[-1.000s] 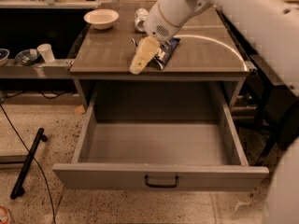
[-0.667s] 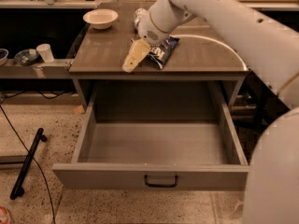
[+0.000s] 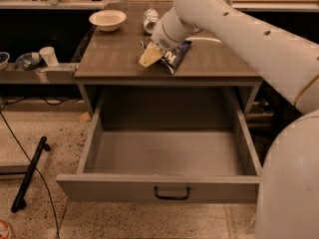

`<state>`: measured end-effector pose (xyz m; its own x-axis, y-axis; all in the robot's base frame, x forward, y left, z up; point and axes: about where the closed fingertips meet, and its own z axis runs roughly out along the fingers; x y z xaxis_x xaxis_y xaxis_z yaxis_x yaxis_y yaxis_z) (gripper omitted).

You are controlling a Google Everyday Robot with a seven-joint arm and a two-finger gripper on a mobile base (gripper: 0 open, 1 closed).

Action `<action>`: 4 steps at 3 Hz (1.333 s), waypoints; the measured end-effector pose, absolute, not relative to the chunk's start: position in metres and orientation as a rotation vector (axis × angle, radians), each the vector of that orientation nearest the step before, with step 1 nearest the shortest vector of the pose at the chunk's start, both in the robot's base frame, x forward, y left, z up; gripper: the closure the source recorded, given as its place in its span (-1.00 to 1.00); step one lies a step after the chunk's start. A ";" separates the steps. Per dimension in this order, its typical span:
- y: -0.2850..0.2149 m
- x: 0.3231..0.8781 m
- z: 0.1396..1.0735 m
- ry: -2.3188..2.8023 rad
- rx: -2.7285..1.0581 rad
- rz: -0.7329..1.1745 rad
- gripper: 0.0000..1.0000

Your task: Place blue chip bag into top drawer

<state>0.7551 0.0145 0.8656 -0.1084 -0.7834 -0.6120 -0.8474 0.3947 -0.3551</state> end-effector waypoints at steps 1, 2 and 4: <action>0.009 0.756 0.856 1.877 -1.414 0.128 0.25; 0.015 0.742 0.869 1.751 -1.499 0.180 0.70; 0.017 0.648 0.967 1.214 -1.584 0.622 1.00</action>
Offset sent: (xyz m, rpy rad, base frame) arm -0.0378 0.0091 0.0278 0.0573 -0.1339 0.3477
